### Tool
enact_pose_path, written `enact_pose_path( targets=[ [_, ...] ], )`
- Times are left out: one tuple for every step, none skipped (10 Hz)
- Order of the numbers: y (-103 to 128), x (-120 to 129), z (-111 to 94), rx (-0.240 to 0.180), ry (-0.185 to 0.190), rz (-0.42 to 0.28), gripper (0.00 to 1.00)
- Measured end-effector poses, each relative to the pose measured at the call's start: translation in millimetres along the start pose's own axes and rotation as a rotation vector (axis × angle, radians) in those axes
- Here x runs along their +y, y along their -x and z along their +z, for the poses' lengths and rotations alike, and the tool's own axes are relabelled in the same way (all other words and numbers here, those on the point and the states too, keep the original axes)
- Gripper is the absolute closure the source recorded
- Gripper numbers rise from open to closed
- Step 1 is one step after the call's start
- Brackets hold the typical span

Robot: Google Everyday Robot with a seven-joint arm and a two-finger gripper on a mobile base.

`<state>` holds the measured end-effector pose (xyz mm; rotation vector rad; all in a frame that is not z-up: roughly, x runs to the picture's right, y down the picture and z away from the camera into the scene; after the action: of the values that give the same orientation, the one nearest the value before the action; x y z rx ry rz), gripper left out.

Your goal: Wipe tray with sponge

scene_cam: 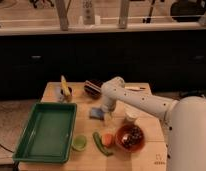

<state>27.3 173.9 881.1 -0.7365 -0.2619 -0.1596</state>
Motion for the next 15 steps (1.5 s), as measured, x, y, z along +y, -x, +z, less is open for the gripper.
enact_pose_path(
  targets=[
    [-0.2,0.0,0.4,0.0,0.001,0.001,0.46],
    [-0.8,1.0,1.1,0.001,0.005,0.001,0.58],
    [-1.0,1.6,1.4,0.003,0.005,0.003,0.67],
    [-0.9,2.0,1.7,0.005,0.005,0.005,0.75],
    [-2.7,3.8,-1.0,0.01,0.002,0.002,0.88],
    [-4.1,4.7,-9.2,0.014,-0.004,0.001,0.96],
    [-4.7,5.9,-18.9,0.019,-0.007,-0.002,0.98],
    [-5.0,6.7,-26.0,0.023,-0.012,-0.003,0.98],
    [-5.1,8.6,-29.5,0.03,-0.015,-0.005,0.98],
    [-3.8,8.9,-34.0,0.035,-0.021,-0.007,0.98],
    [-0.7,8.8,-42.4,0.041,-0.026,-0.011,0.98],
    [4.4,10.5,-55.3,0.05,-0.026,-0.021,0.98],
    [8.4,11.9,-65.0,0.057,-0.027,-0.027,0.98],
    [13.6,13.5,-75.1,0.065,-0.028,-0.035,0.97],
    [17.3,15.5,-79.6,0.069,-0.028,-0.041,0.9]
  ],
)
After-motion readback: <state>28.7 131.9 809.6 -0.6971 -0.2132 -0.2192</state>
